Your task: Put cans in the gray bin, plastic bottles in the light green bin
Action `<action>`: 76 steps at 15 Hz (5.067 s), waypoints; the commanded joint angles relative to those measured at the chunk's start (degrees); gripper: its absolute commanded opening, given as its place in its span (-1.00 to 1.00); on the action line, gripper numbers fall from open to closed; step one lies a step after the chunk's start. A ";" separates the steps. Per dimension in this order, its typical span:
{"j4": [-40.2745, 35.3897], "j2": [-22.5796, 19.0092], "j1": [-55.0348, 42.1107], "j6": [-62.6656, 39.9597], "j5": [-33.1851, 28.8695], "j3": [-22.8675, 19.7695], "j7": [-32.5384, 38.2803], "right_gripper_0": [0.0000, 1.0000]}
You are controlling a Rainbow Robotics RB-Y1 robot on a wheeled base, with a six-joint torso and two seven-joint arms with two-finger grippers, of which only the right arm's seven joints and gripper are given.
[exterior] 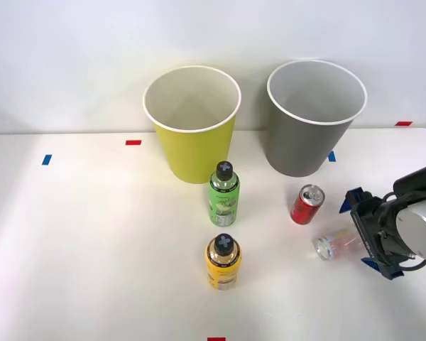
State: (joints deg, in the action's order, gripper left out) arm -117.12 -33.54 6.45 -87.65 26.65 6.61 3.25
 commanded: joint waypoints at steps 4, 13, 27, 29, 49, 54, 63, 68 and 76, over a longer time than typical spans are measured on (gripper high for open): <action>4.71 -0.03 1.81 1.17 0.42 0.78 -3.25 1.00; 6.55 -0.03 2.16 3.01 -2.22 3.50 -6.50 -1.00; -14.98 -4.60 -9.62 3.01 -21.47 3.50 -34.27 -1.00; -19.20 -5.39 -13.31 5.56 -25.69 3.50 -40.25 -1.00; -18.23 1.99 -8.21 59.62 -33.95 -3.44 -45.70 -1.00; -4.43 3.48 7.17 59.62 -33.95 -0.72 -45.52 -1.00; 12.53 4.19 19.47 59.70 -36.94 3.94 -46.58 -1.00; 12.53 4.27 19.47 59.79 -37.29 5.08 -45.87 1.00; 12.53 5.24 19.12 61.81 -37.99 5.52 -45.87 1.00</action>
State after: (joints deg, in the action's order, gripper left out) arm -104.57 -28.23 25.75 -26.55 -11.32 12.11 -42.56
